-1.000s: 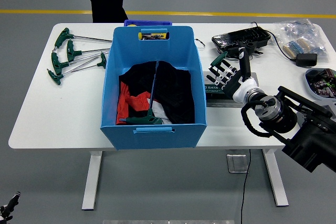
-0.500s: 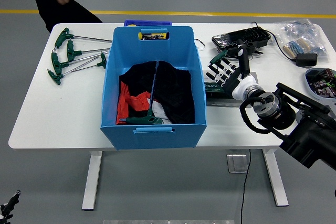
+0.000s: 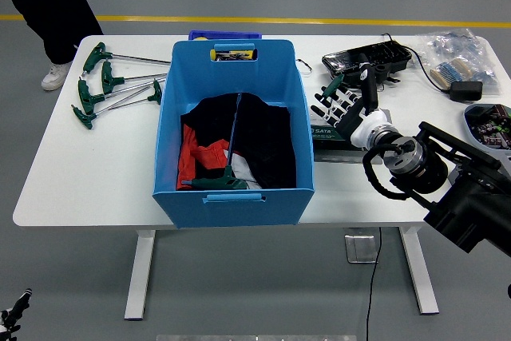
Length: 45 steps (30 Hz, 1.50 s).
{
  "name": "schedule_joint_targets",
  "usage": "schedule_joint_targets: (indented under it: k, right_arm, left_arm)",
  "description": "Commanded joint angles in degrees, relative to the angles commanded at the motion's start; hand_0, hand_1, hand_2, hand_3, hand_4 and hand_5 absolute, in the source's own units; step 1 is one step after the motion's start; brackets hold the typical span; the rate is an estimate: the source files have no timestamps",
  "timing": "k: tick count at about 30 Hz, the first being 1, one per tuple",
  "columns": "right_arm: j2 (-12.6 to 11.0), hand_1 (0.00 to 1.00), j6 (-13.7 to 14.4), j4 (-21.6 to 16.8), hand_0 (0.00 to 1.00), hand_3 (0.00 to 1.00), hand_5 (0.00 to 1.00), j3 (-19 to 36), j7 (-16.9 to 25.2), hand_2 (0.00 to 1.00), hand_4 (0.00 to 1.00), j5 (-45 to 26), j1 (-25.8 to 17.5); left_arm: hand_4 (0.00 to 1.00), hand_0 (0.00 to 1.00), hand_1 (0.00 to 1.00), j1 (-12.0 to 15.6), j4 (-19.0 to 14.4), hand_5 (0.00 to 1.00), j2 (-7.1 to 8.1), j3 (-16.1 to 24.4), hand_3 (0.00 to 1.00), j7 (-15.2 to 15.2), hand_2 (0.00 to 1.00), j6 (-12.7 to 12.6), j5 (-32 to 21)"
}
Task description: Lift tool from toolbox,place it in box,lift tool from toolbox,place it in box
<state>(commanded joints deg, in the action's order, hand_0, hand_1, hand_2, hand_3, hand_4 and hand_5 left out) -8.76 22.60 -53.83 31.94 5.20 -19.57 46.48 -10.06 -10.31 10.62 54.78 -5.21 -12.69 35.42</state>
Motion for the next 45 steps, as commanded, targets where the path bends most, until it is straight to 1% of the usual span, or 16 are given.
schedule_joint_targets:
  k: [9,14,19,20,24,25,26,30,31,32,37,38,43,44,45]
  right_arm:
    - [-0.27,0.602,0.16,-2.01,0.606,0.889,0.894,1.47,0.30,0.764,0.998,-0.88,-0.07]
    - [-0.83,0.597,0.64,-3.80,0.598,0.886,0.893,2.87,0.50,0.761,0.997,-0.70,0.01]
    - [-1.67,0.597,2.44,-6.59,0.598,0.886,0.893,4.75,1.13,0.761,0.997,-0.72,0.31]
    - [-1.87,0.586,2.84,-7.26,0.578,0.870,0.892,5.16,1.24,0.749,0.992,-0.76,0.35]
    - [-2.55,0.586,4.37,-9.76,0.578,0.870,0.892,6.63,1.22,0.749,0.992,-0.65,0.45]
    - [-2.70,0.586,4.66,-10.29,0.578,0.870,0.892,6.94,1.25,0.749,0.992,-0.63,0.46]
    - [-2.94,0.572,4.96,-11.10,0.564,0.850,0.891,7.49,1.28,0.723,0.989,-0.56,0.49]
    - [-3.76,0.572,5.89,-13.82,0.564,0.850,0.891,9.57,1.54,0.723,0.989,-0.49,0.68]
    - [-3.94,0.572,6.03,-14.45,0.564,0.850,0.891,10.24,1.66,0.723,0.989,-0.47,0.75]
    - [-4.05,0.558,6.09,-14.87,0.560,0.812,0.881,10.72,1.75,0.694,0.988,-0.45,0.79]
    - [-4.61,0.558,5.79,-17.55,0.560,0.812,0.881,13.51,2.42,0.694,0.988,0.41,1.04]
    - [-4.67,0.546,5.61,-17.99,0.548,0.790,0.713,13.98,2.47,0.673,0.998,0.79,1.03]
    - [-4.51,0.546,5.20,-19.92,0.548,0.790,0.713,15.88,2.44,0.673,0.998,1.71,0.77]
    - [-4.39,0.530,5.24,-20.31,0.531,0.766,0.646,16.26,2.56,0.649,0.998,1.60,0.65]
    - [-4.26,0.530,5.33,-20.70,0.531,0.766,0.646,16.59,2.70,0.649,0.998,1.46,0.53]
  left_arm:
    - [0.700,0.898,0.911,0.05,0.00,0.791,-0.04,0.28,0.754,0.00,0.915,-0.04,0.10]
    - [0.701,0.897,0.911,0.33,0.00,0.792,-0.05,0.59,0.754,0.05,0.915,-0.07,0.26]
    - [0.701,0.897,0.911,0.69,0.00,0.792,-0.05,1.13,0.754,0.15,0.915,-0.13,0.66]
    - [0.699,0.897,0.911,0.74,0.00,0.791,-0.06,1.16,0.753,0.12,0.915,-0.12,0.66]
    - [0.699,0.897,0.911,0.92,0.00,0.791,-0.19,1.33,0.753,0.06,0.915,-0.10,0.69]
    - [0.699,0.897,0.911,0.98,0.00,0.791,-0.21,1.31,0.753,0.05,0.915,-0.09,0.65]
    - [0.701,0.897,0.911,1.07,0.00,0.792,-0.25,1.34,0.755,0.04,0.914,-0.09,0.66]
    - [0.701,0.897,0.911,1.30,0.00,0.792,-0.33,1.45,0.755,0.08,0.914,-0.11,0.77]
    - [0.701,0.897,0.911,1.35,0.00,0.792,-0.32,1.49,0.755,0.10,0.914,-0.10,0.87]
    - [0.699,0.897,0.911,1.39,0.00,0.791,-0.32,1.53,0.752,0.11,0.914,-0.11,0.93]
    - [0.699,0.897,0.911,1.54,0.00,0.791,-0.30,1.73,0.752,0.11,0.914,-0.10,1.26]
    - [0.700,0.897,0.911,1.57,0.00,0.790,-0.31,1.76,0.753,0.11,0.914,-0.10,1.32]
    - [0.700,0.897,0.911,1.77,0.00,0.790,-0.47,1.73,0.753,0.14,0.914,-0.08,1.43]
    - [0.700,0.896,0.911,1.84,0.00,0.791,-0.51,1.70,0.752,0.16,0.915,-0.08,1.48]
    - [0.700,0.896,0.911,1.90,0.00,0.791,-0.54,1.66,0.752,0.20,0.915,-0.07,1.52]
